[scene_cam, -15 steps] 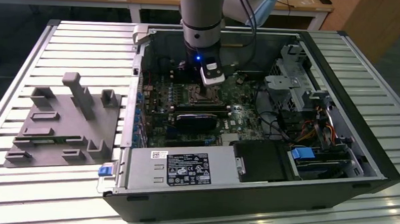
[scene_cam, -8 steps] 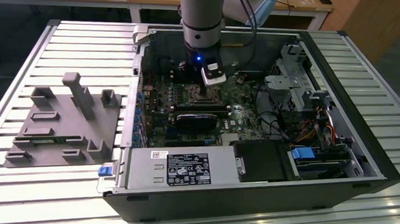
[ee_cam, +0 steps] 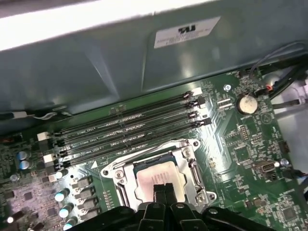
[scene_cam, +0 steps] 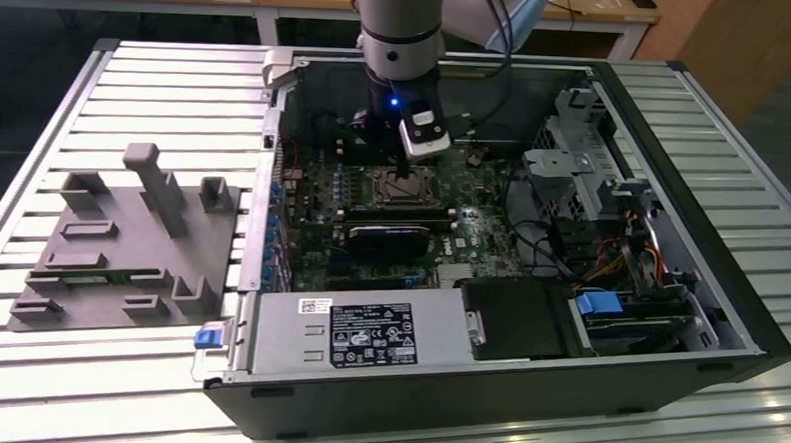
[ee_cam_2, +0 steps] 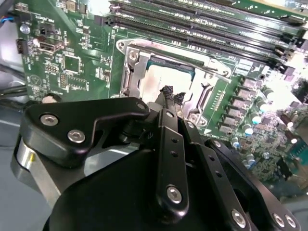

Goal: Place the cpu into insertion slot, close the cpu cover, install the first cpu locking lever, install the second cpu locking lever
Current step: 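Install the first cpu locking lever, then install the second cpu locking lever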

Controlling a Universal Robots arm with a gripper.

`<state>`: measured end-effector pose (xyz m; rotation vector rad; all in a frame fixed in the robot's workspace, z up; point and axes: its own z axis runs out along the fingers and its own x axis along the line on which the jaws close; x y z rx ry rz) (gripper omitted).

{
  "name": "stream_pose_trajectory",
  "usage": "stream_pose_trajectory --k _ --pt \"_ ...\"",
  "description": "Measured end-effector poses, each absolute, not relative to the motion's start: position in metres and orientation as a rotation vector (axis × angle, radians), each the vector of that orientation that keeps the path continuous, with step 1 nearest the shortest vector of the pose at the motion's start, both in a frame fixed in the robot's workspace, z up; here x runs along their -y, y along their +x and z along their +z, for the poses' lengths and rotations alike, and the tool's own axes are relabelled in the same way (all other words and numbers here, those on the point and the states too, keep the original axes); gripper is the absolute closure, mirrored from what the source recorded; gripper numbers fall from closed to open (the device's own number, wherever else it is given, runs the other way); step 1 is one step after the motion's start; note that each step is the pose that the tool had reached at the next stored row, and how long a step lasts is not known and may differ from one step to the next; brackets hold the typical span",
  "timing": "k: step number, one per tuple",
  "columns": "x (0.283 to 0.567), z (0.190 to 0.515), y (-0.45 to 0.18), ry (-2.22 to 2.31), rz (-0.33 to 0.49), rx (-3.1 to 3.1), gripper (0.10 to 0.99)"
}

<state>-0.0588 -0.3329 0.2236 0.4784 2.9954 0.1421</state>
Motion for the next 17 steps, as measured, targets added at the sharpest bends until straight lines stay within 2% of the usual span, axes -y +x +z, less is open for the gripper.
stream_pose_trajectory --k 17 --pt "0.3331 0.2285 -0.0588 0.478 0.143 -2.995 0.984"
